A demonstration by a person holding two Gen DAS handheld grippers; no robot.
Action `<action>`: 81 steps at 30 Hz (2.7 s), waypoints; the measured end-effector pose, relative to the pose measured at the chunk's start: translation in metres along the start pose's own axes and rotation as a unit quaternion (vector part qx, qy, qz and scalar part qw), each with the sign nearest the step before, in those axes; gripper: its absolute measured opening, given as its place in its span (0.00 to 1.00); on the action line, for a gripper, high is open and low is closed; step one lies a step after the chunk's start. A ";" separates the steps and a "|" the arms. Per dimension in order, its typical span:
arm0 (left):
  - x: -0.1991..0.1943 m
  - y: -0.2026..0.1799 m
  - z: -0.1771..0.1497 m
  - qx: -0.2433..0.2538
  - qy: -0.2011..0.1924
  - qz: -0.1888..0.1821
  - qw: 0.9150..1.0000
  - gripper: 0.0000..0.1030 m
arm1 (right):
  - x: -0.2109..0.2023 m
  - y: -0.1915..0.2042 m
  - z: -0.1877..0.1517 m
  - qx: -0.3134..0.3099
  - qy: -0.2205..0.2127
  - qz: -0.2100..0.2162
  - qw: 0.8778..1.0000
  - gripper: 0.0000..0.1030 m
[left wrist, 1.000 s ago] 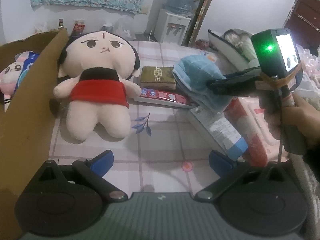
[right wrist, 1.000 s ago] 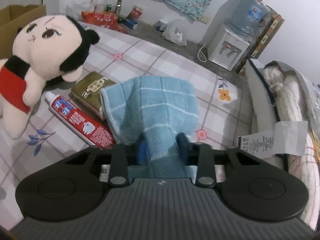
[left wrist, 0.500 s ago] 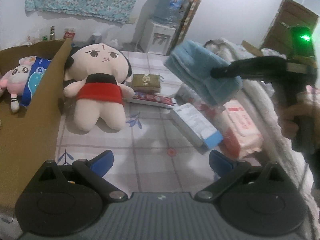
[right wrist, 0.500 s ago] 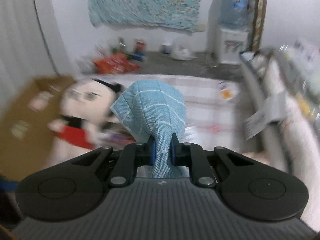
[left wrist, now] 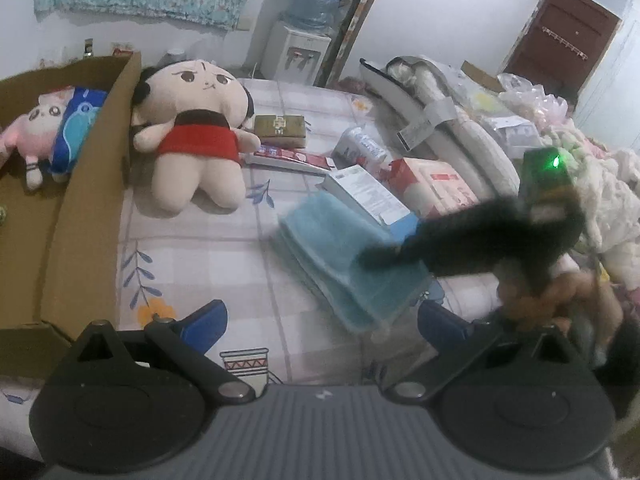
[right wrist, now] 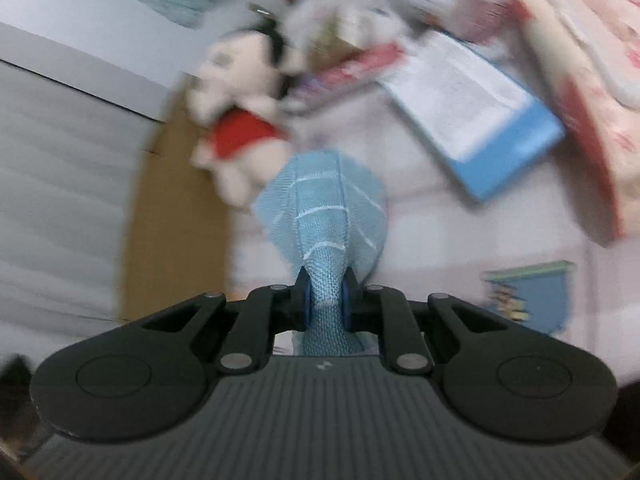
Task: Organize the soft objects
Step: 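Lift the blue towel with the right tool toward the left tool, then grasp the blue towel with the left tool while the right tool releases it, then grasp the white medicine box on the bed with the right tool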
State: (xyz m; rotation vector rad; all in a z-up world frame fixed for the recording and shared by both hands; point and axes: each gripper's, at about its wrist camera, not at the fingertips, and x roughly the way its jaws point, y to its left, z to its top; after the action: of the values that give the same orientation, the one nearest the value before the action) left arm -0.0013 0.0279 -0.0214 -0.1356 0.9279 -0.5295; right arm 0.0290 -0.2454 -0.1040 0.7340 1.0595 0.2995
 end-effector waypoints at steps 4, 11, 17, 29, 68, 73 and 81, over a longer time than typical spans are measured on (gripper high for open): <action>0.009 0.010 0.004 -0.041 0.000 -0.029 0.999 0.92 | 0.001 -0.004 -0.015 -0.031 -0.008 -0.048 0.998 0.13; 0.045 0.025 0.022 -0.130 0.028 -0.108 0.985 0.86 | -0.017 0.015 -0.035 -0.136 -0.048 -0.088 0.986 0.13; 0.101 0.028 0.029 -0.180 0.111 -0.152 0.966 0.90 | -0.004 0.034 -0.057 -0.224 -0.053 -0.119 0.966 0.15; 0.122 0.017 0.026 -0.124 0.125 -0.063 0.982 0.29 | 0.011 0.073 -0.105 -0.401 -0.071 -0.144 0.902 0.21; 0.100 0.026 0.022 -0.005 0.076 0.089 0.993 0.18 | 0.060 0.018 0.094 -0.297 0.007 -0.286 0.911 0.69; 0.087 0.021 0.021 -0.008 0.060 0.076 0.995 0.16 | 0.037 0.020 0.081 -0.269 -0.022 -0.258 0.928 0.69; 0.033 -0.003 0.028 0.006 0.004 0.050 0.999 0.16 | -0.046 0.044 0.043 -0.203 -0.091 -0.142 0.965 0.69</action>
State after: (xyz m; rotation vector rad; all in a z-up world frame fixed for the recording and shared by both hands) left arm 0.0356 0.0059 -0.0280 -0.0756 0.9336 -0.4425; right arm 0.0499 -0.2566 -0.0309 0.2310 0.8757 0.1893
